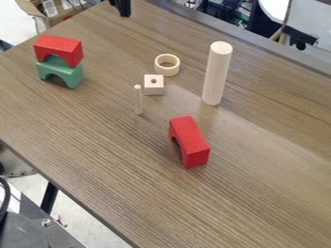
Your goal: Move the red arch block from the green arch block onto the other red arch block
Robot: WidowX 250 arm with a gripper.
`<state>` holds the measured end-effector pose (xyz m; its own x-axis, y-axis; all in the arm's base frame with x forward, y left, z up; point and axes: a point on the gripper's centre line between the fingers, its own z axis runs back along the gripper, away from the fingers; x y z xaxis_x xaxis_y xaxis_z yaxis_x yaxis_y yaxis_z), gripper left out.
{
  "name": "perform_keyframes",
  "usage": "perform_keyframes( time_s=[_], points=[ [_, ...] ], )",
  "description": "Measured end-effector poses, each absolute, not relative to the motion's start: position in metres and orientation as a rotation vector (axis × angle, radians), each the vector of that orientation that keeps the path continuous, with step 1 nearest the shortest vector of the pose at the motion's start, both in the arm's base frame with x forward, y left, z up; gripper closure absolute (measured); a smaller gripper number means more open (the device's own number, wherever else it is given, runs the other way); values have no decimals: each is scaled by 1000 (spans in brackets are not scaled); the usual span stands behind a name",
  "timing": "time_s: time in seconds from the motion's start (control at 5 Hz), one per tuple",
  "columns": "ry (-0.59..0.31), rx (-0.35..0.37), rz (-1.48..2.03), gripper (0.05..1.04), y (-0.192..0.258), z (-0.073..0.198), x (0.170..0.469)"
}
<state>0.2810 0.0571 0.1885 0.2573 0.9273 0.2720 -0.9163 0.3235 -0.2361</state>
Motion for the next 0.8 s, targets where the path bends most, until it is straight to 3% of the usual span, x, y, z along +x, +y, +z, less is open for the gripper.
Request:
perform_keyframes(
  time_s=[0.8],
  points=[
    [-345, 37, 1370, 85, 104, 161, 286]
  ],
)
